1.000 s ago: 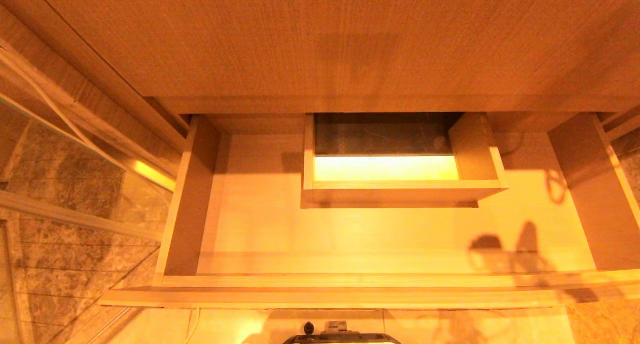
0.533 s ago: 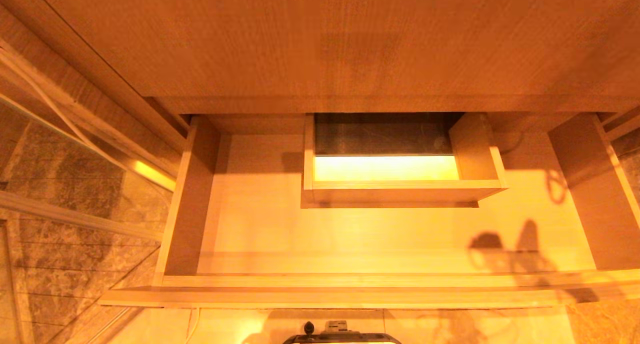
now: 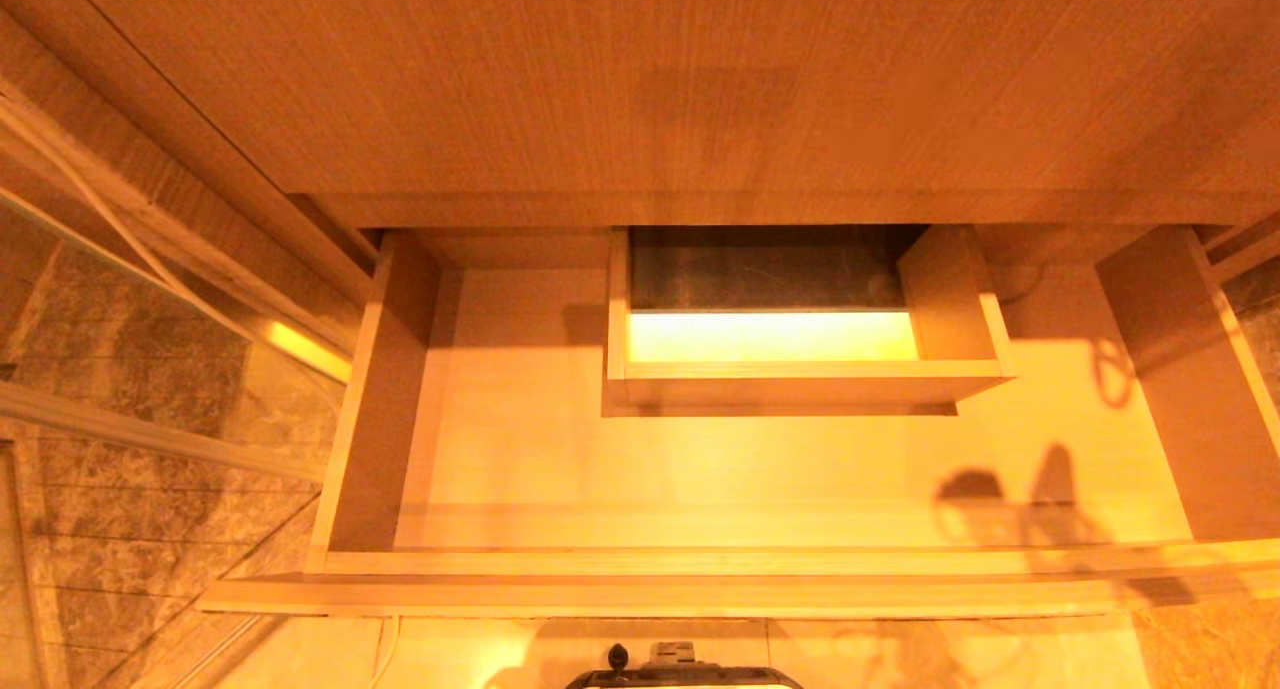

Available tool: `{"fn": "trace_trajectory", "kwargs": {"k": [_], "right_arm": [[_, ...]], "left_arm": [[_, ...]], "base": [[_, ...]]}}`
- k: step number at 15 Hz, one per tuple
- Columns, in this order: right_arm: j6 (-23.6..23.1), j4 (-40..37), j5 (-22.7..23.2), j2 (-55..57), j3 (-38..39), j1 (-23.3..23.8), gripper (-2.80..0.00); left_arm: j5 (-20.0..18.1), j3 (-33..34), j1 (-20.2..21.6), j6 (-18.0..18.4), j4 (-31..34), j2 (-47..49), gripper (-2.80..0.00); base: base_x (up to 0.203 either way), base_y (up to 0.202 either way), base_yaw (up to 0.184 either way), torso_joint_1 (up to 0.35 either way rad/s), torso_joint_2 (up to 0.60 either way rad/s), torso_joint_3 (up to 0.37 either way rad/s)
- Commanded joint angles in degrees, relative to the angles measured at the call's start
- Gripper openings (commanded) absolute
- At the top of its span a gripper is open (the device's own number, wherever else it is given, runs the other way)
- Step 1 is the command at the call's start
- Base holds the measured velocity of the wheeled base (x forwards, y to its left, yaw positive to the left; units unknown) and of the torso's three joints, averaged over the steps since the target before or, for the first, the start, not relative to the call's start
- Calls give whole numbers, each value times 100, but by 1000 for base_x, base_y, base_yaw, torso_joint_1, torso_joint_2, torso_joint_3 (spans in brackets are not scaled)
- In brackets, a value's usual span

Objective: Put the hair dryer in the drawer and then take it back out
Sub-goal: Pick up the hairdryer

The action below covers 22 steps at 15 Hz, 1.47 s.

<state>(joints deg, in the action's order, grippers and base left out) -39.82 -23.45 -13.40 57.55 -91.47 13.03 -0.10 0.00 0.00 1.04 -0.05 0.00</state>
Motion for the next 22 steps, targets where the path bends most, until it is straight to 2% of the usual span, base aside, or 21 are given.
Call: {"fn": "trace_trajectory", "kwargs": {"k": [1, 8, 9, 15, 20, 22], "right_arm": [[-120, -32, -12, 53, -254, -2, -280], [-133, -694, 0, 171, -1356, -1, -280], [-142, -748, 4, 190, -1377, 2, 0], [-96, -756, -119, 708, -1949, 6, 0], [264, 118, -144, 1035, -1957, 19, 0], [278, 138, -137, 973, -1957, 21, 0]], "left_arm": [[1, 9, 0, 2, -2, 0, -280], [1, 9, 0, 2, 2, 0, -280], [1, 9, 0, 2, -4, 0, -280], [1, 9, 0, 2, -4, 0, -280], [1, 9, 0, 2, -4, 0, -280], [1, 9, 0, 2, -4, 0, -280]], "base": [[0, 0, 0, 0, 0, 0], [0, 0, 0, 0, 0, 0], [0, 0, 0, 0, 0, 0], [0, 0, 0, 0, 0, 0], [0, 0, 0, 0, 0, 0], [0, 0, 0, 0, 0, 0]]}}
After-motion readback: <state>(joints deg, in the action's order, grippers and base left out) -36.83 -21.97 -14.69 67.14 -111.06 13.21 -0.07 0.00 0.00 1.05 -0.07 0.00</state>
